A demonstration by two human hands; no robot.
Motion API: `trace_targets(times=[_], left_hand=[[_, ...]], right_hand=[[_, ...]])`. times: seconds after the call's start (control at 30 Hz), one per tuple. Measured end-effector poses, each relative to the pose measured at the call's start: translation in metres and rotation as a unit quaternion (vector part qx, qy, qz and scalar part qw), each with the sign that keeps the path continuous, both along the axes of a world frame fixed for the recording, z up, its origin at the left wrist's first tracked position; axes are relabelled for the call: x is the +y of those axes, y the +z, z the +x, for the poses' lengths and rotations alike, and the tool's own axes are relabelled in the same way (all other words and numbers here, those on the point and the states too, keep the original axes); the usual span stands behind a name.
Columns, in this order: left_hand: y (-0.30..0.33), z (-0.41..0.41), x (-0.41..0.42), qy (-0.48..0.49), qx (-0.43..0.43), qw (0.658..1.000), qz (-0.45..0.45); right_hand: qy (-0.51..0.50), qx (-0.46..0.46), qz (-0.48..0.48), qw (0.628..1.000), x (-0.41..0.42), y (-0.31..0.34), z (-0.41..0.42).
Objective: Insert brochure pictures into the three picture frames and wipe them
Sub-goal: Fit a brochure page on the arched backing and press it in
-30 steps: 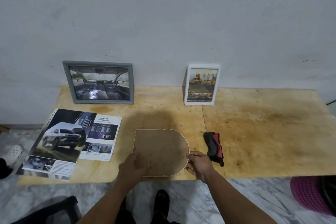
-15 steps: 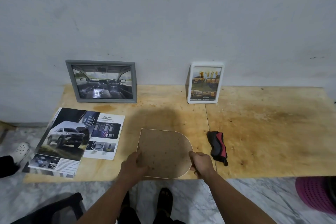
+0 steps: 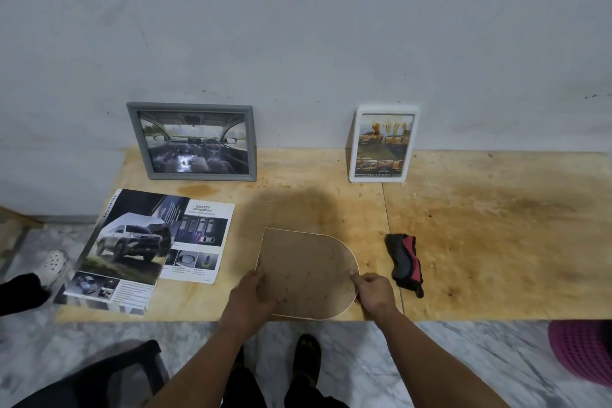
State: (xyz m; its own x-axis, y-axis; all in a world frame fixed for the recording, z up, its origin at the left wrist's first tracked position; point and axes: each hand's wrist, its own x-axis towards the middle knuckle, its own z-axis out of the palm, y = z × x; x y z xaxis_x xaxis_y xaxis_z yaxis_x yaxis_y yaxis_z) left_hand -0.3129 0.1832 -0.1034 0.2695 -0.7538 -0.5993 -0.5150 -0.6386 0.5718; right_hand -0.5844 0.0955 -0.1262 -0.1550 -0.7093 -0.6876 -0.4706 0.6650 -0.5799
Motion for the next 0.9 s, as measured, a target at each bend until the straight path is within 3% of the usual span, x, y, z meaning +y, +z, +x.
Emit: trace_targets(times=[0.2, 0.43, 0.57, 0.67, 0.77, 0.9], left_hand=[[-0.004, 0.001, 0.002, -0.003, -0.005, 1.000, -0.010], [-0.009, 0.003, 0.005, -0.007, 0.004, 1.000, -0.014], [-0.015, 0.005, 0.007, -0.036, -0.002, 0.999, -0.019], [-0.017, 0.000, 0.013, -0.126, -0.089, 0.988, -0.023], [-0.026, -0.002, 0.024, -0.214, -0.206, 0.950, -0.097], [-0.013, 0.003, 0.016, -0.287, -0.239, 0.912, -0.167]], right_hand=[[-0.013, -0.088, 0.048, 0.995, 0.001, 0.020, -0.012], [0.074, -0.002, 0.036, 0.997, -0.005, 0.000, 0.001], [0.066, -0.001, 0.041, 0.997, -0.005, 0.004, 0.003], [0.027, -0.035, 0.054, 0.998, -0.005, 0.014, 0.000], [0.002, -0.067, 0.033, 0.997, -0.009, 0.024, -0.006], [-0.008, -0.146, -0.018, 0.989, -0.020, 0.042, -0.013]])
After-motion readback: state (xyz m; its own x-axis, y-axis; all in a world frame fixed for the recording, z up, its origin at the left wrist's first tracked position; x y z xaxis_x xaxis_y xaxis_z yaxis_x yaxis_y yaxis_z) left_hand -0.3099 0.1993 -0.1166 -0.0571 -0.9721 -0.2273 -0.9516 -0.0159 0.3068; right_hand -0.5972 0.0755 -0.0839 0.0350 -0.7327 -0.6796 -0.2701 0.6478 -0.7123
